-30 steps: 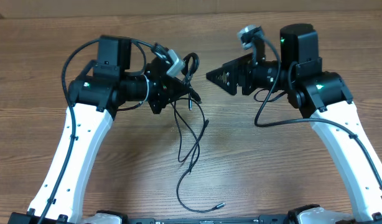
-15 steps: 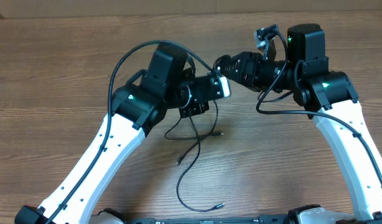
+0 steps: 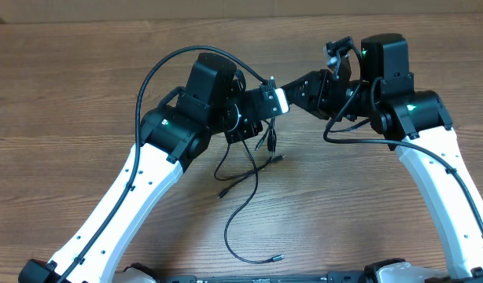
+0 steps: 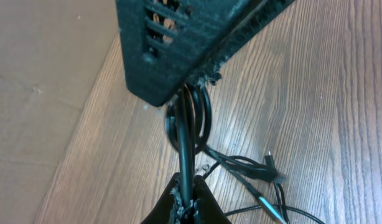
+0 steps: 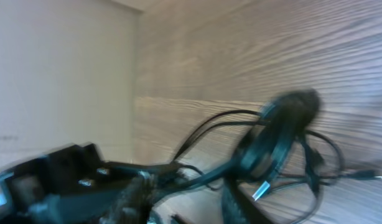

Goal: Untangle cables

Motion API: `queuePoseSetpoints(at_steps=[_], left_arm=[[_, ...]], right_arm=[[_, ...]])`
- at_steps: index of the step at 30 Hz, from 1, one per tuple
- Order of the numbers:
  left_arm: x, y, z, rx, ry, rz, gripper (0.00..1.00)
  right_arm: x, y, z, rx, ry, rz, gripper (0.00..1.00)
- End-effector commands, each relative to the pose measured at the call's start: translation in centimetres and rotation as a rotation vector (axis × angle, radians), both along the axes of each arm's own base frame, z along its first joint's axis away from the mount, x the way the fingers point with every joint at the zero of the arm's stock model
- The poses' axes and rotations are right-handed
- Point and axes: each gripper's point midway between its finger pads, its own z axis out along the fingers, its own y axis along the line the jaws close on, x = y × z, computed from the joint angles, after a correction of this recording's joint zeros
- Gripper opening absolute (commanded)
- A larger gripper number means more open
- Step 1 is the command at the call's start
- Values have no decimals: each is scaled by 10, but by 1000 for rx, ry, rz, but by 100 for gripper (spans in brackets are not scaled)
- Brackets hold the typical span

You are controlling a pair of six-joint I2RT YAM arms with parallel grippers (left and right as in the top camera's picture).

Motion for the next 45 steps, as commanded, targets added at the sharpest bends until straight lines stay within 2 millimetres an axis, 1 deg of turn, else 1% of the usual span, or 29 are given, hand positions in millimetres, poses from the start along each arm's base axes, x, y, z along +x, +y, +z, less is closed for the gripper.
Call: queuePoseSetpoints(at_steps=[1,2,5,6,8,10,12,16,18,20,23,25,26,27,28,29,30,31,35,36,37,38,39,41,43,45], left_arm=[[3,-5,15,-52,-14,21,4],[5,-4,15,-54,-16,38,4],[5,-7,18,-74,-16,33,4],[2,-11,20,-90,-7,10,4],[-12,-23,24,-148,32,-76,4],[-23,-31,28,-188,60,-137,4],[-29,-34,28,-197,65,-180,4],[-23,-26,21,-148,60,-133,4],[-24,-25,19,-144,67,-132,4],[-32,-30,21,-165,77,-181,4],[-38,-35,25,-191,81,-224,4],[-43,-41,32,-229,79,-268,4],[-42,-41,33,-233,76,-270,4],[-41,-41,34,-232,69,-268,4],[-41,-41,34,-232,68,-267,4],[-41,-41,34,-232,68,-266,4],[-41,-41,34,-232,68,-266,4],[-41,-41,34,-232,69,-266,4],[-41,-41,34,-237,82,-254,4],[-40,-40,34,-249,103,-235,9],[-40,-40,35,-261,119,-219,20],[-38,-40,38,-293,160,-177,65],[-37,-39,41,-326,204,-132,73],[-33,-35,47,-386,283,-47,78],[-27,-27,51,-439,356,41,79],[-16,-13,52,-501,445,161,80]], right_arm=[[1,-10,-6,-63,13,-56,45],[0,-12,-9,-73,25,-62,49],[-3,-12,-13,-70,66,-78,50],[-2,-13,-14,-68,79,-90,50],[2,-12,-15,-61,86,-100,50],[3,-12,-17,-53,111,-114,50],[6,-11,-19,-45,121,-124,55],[10,-9,-13,-10,132,-154,59],[12,-9,-12,-6,120,-154,61],[12,-6,-8,11,113,-138,61],[12,-4,-5,26,104,-125,61],[12,-3,-5,26,106,-124,60],[11,-3,-5,27,107,-122,57],[11,-3,-5,27,107,-123,39],[11,-3,-5,27,107,-122,32],[11,-3,-5,27,107,-122,20],[11,-3,-5,27,108,-121,17],[11,-3,-5,30,108,-118,5],[11,-3,-4,30,103,-115,4],[12,-2,-4,27,92,-111,4],[12,-2,-3,21,70,-99,4],[14,-2,-2,10,40,-88,4],[17,-3,0,-8,-5,-75,4],[24,-4,3,-42,-94,-50,4],[29,-3,10,-62,-184,-14,4],[33,-2,16,-71,-250,5,4]])
